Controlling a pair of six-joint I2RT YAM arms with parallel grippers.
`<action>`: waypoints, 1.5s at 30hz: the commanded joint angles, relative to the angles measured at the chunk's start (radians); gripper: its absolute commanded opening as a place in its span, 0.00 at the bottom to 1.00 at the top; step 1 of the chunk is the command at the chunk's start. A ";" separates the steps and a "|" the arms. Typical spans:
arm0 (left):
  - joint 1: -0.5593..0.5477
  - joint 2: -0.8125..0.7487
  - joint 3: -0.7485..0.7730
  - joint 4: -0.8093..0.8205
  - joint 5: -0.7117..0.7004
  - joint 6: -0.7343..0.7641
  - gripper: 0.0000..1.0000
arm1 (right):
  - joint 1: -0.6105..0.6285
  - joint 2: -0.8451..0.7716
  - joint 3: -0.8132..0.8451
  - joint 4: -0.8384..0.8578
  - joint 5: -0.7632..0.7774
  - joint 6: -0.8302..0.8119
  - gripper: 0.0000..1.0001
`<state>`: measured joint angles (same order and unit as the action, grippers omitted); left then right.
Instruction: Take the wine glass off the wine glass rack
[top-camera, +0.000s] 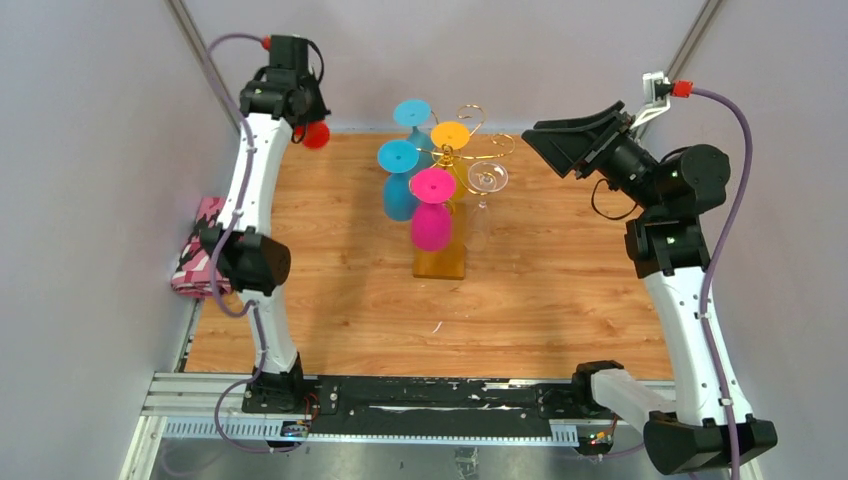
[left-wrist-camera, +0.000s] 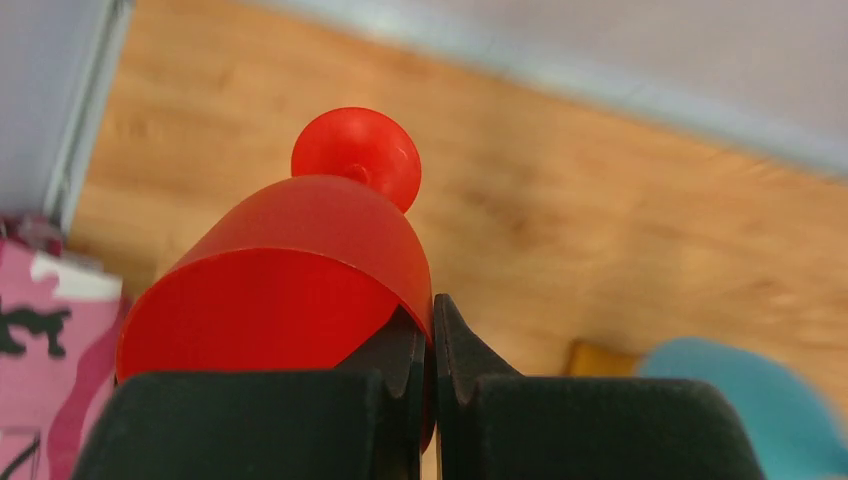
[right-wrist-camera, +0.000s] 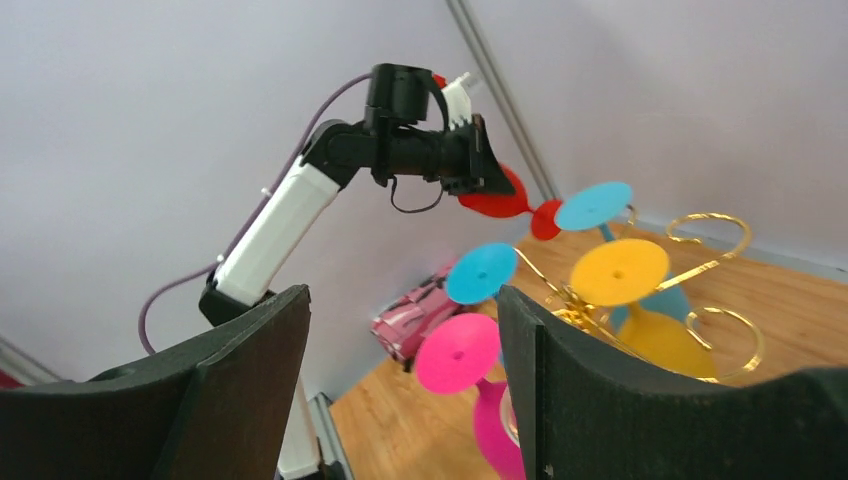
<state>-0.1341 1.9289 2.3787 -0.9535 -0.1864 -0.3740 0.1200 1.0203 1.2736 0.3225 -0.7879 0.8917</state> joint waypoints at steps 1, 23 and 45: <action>0.044 0.062 0.007 -0.177 -0.032 0.021 0.00 | -0.020 0.002 0.028 -0.281 0.041 -0.229 0.73; 0.075 0.327 -0.052 -0.199 0.010 0.036 0.00 | -0.028 0.083 -0.028 -0.292 0.047 -0.223 0.72; 0.076 0.230 -0.061 -0.198 -0.024 0.044 0.54 | -0.028 0.091 -0.080 -0.204 -0.001 -0.172 0.77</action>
<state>-0.0601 2.2646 2.3108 -1.1397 -0.1913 -0.3370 0.1062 1.1118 1.2091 0.0628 -0.7597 0.6960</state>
